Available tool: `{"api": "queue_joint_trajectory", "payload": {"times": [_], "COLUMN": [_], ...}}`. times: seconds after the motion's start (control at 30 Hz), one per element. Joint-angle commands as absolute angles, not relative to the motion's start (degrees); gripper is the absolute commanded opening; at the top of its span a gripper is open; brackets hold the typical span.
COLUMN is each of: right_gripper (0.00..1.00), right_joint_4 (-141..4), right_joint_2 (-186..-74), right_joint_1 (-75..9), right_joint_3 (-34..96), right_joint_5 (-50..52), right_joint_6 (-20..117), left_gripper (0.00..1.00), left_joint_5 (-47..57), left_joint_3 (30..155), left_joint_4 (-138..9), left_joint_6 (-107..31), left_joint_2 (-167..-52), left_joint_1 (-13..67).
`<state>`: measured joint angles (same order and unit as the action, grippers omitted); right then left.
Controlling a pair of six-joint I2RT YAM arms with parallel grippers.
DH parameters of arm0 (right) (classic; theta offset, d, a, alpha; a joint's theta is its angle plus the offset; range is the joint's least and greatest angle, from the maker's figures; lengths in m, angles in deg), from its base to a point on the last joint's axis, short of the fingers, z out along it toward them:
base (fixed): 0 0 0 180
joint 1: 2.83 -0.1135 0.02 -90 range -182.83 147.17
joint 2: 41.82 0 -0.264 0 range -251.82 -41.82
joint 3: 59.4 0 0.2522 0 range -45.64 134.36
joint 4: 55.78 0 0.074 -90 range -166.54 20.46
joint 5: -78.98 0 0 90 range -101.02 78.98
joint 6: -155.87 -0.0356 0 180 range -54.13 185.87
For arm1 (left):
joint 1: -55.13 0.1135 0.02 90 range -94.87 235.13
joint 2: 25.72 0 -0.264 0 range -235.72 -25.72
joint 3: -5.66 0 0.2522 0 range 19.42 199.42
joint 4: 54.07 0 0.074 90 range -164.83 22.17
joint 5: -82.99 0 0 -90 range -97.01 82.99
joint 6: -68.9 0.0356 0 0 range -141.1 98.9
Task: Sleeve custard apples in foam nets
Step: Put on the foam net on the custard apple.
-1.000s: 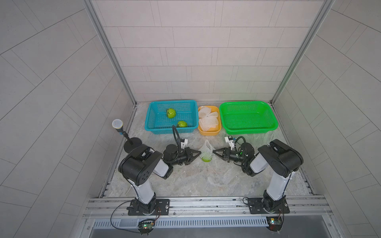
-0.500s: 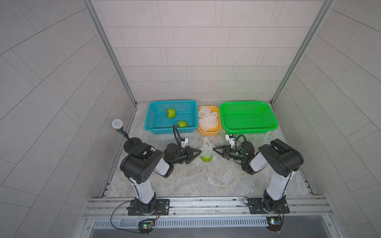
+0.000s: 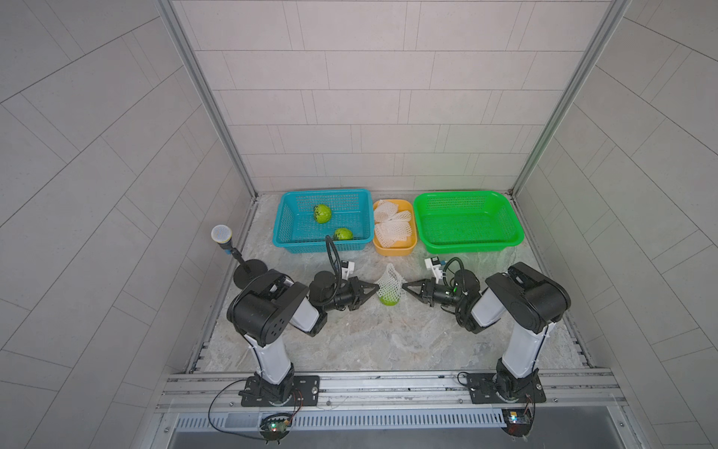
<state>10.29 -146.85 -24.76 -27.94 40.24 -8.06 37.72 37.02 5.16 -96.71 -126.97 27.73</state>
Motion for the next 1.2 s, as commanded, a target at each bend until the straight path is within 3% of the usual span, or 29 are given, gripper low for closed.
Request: {"api": "queue_joint_trajectory", "payload": {"times": [0.0, 1.17], "right_gripper": [0.00, 0.00], "right_joint_4": [12.2, 12.0], "right_joint_2": [-147.4, -154.2], "right_joint_1": [-25.2, -25.4], "right_joint_3": [-28.6, -28.3], "right_joint_5": [40.8, 37.1], "right_joint_6": [-7.4, -5.8], "left_gripper": [0.02, 0.00], "left_joint_5": [38.3, 40.6], "left_joint_3": [36.5, 35.9], "left_joint_4": [7.6, 7.3], "left_joint_6": [-96.6, -99.5], "left_joint_2": [-127.4, -134.4], "left_joint_1": [27.6, 27.6]}}
